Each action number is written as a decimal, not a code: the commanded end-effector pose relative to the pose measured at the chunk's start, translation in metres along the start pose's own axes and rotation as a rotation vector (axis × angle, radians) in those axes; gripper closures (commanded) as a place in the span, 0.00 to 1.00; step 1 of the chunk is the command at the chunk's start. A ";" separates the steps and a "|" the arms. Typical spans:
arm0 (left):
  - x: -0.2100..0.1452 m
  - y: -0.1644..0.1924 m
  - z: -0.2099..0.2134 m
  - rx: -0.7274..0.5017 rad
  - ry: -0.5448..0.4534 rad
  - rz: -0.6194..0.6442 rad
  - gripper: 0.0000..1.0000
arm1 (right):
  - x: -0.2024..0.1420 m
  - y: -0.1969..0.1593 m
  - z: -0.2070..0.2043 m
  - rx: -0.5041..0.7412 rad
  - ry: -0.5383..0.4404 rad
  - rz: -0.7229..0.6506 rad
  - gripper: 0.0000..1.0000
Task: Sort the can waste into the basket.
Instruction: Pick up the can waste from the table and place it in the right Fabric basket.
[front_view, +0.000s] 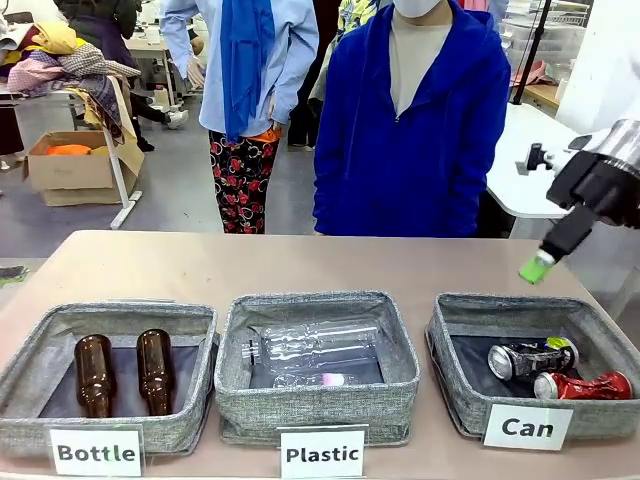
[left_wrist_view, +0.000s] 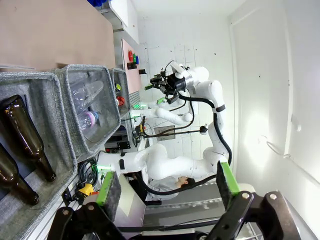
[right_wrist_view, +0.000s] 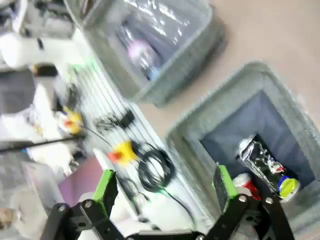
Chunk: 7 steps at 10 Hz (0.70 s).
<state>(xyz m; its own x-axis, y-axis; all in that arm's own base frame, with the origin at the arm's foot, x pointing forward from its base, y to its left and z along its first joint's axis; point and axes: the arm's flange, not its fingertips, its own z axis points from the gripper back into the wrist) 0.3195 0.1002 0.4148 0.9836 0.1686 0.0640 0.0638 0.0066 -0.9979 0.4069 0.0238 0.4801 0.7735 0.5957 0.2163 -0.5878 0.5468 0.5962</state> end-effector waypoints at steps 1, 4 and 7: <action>-0.004 -0.002 0.000 -0.007 0.011 -0.015 0.00 | 0.005 -0.004 0.013 0.465 -0.872 -0.539 0.00; -0.004 -0.002 0.000 -0.007 0.011 -0.015 0.00 | -0.013 -0.021 0.027 0.738 -1.220 -0.709 0.00; -0.004 -0.002 0.000 -0.007 0.011 -0.015 0.00 | -0.004 -0.030 0.020 0.665 -1.104 -0.762 0.00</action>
<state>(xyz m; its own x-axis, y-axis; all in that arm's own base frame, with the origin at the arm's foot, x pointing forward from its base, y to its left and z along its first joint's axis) 0.3194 0.1004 0.4149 0.9835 0.1691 0.0642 0.0640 0.0067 -0.9979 0.4282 -0.0340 0.4733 0.9547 -0.2976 0.0027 0.0411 0.1408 0.9892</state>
